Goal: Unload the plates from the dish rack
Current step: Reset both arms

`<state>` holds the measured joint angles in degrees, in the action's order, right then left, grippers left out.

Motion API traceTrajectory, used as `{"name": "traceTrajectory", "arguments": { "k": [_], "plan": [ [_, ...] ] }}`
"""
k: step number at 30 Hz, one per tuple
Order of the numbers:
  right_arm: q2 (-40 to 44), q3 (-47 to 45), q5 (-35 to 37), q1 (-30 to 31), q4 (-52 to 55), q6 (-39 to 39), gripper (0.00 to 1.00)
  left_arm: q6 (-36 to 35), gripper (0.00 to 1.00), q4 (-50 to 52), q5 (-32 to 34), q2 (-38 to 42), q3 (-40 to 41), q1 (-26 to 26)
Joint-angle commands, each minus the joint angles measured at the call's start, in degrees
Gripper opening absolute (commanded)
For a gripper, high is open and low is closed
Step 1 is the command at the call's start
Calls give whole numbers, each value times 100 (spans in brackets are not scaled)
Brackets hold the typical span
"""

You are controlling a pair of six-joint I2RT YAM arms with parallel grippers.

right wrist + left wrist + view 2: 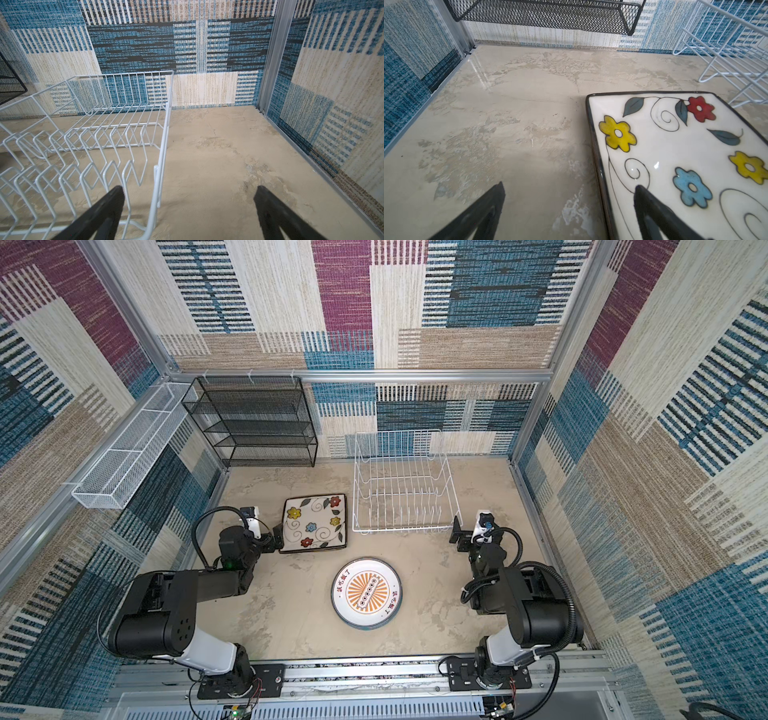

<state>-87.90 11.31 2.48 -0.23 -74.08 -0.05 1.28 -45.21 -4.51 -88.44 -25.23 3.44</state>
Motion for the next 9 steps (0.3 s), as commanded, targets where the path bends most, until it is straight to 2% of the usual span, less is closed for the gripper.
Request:
{"name": "traceTrajectory", "arguments": {
  "k": [1,9],
  "plan": [
    [-22,47,-50,-3,1,-21,100,-156,99,12,-102,-7,-30,-1],
    [-5,40,-116,-3,0,-47,100,-156,99,13,-102,-6,-27,-1]
  ]
}}
